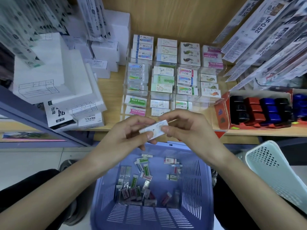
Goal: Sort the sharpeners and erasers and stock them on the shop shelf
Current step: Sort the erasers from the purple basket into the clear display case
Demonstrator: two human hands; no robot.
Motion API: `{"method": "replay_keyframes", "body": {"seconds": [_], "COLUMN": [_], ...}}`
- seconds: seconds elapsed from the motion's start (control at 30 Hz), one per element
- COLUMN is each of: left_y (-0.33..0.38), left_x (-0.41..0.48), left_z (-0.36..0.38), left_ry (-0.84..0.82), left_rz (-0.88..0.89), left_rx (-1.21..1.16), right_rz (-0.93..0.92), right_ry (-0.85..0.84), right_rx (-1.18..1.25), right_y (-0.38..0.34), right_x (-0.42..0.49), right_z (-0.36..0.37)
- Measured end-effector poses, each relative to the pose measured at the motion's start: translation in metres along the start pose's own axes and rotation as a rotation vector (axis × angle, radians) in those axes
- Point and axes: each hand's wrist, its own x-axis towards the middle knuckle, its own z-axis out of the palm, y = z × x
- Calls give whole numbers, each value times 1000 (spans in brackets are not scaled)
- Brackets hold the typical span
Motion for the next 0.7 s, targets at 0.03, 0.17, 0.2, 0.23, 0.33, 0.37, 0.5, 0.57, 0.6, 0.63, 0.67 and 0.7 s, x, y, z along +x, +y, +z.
{"method": "replay_keyframes", "body": {"seconds": [0.03, 0.17, 0.2, 0.23, 0.33, 0.37, 0.5, 0.57, 0.6, 0.63, 0.67, 0.7], "left_y": [0, -2, -3, -4, -7, -7, -8, -9, -9, -10, -10, -10], "left_x": [0, -1, -1, -1, 1, 1, 3, 3, 3, 3, 3, 4], "left_z": [0, -1, -1, -1, -3, -4, -6, -4, -4, -4, -4, -4], "left_ry": [19, 100, 114, 130, 184, 185, 165, 155, 154, 160, 170, 174], "left_rz": [2, -39, -48, -53, -64, -71, -94, -98, -101, -108, -117, -125], "left_rx": [-32, -143, -139, -137, -167, -192, -239, -221, -211, -205, -199, -195], "right_rz": [12, 143, 164, 177, 161, 149, 83, 58, 43, 31, 23, 26], "right_ry": [54, 234, 230, 218, 178, 150, -1, -39, -38, -11, 43, 103], "right_rx": [32, 372, 417, 412, 247, 194, 57, -17, -94, -170, -210, -188], "right_y": [1, 8, 9, 10, 11, 11, 9, 9, 9, 9, 11, 11], "right_x": [0, -3, -4, -5, -8, -8, -12, -11, -11, -10, -9, -8], "right_z": [1, 9, 14, 18, 28, 30, 31, 28, 26, 24, 21, 19]}}
